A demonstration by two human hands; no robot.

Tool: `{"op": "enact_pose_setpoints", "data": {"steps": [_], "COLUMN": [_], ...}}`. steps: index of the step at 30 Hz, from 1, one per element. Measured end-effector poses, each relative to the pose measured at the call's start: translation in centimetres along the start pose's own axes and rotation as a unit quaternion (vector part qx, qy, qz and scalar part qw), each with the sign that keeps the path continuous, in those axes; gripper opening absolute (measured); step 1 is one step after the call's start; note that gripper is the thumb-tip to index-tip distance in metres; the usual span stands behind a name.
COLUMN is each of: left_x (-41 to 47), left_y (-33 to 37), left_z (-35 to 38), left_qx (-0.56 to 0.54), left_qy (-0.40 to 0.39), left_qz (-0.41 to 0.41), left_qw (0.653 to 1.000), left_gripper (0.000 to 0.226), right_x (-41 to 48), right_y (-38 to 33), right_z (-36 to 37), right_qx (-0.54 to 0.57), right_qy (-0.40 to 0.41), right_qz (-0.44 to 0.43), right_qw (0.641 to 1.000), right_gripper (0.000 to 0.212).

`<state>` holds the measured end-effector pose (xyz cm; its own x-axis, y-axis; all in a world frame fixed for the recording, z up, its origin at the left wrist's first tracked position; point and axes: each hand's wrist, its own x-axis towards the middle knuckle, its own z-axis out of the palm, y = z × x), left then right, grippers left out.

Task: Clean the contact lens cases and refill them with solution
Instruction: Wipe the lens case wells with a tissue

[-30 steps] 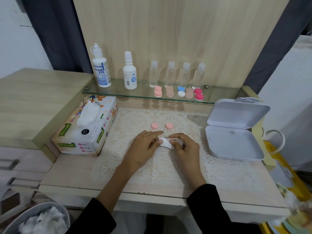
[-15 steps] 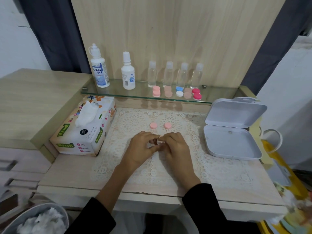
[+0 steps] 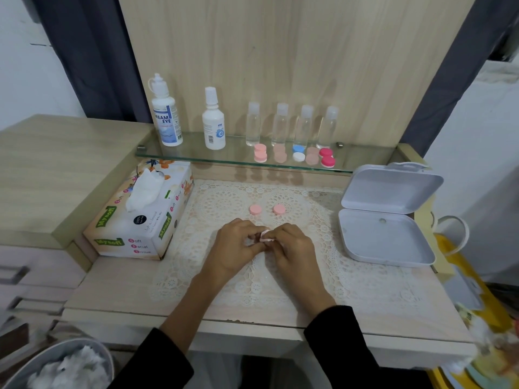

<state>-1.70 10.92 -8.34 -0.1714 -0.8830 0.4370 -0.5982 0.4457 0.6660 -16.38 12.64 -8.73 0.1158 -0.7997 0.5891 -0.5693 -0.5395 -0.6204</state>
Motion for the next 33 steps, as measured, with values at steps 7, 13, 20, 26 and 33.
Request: {"op": "enact_pose_setpoints", "data": {"steps": [7, 13, 20, 26, 33], "left_x": [0.06, 0.07, 0.02, 0.10, 0.18], "left_y": [-0.07, 0.02, 0.09, 0.00, -0.05], "left_z": [0.19, 0.22, 0.21, 0.22, 0.23], "left_qx": [-0.002, -0.001, 0.001, 0.005, 0.007], "left_qy": [0.004, 0.009, 0.013, 0.009, 0.014], "left_qz": [-0.009, -0.011, -0.006, -0.001, 0.000], "left_qw": [1.000, 1.000, 1.000, 1.000, 1.000], "left_gripper": [0.028, 0.030, 0.031, 0.032, 0.032], "right_x": [0.17, 0.03, 0.19, 0.20, 0.25], "right_y": [0.43, 0.22, 0.36, 0.21, 0.59], "right_z": [0.11, -0.14, -0.18, -0.16, -0.83], "right_qx": [-0.046, -0.050, -0.049, -0.020, -0.040], "right_qy": [0.018, 0.035, 0.041, 0.043, 0.068], "right_qz": [0.042, 0.100, 0.116, 0.112, 0.139], "right_qw": [0.998, 0.993, 0.991, 0.993, 0.987], "right_gripper": [0.017, 0.014, 0.010, 0.014, 0.016]}}
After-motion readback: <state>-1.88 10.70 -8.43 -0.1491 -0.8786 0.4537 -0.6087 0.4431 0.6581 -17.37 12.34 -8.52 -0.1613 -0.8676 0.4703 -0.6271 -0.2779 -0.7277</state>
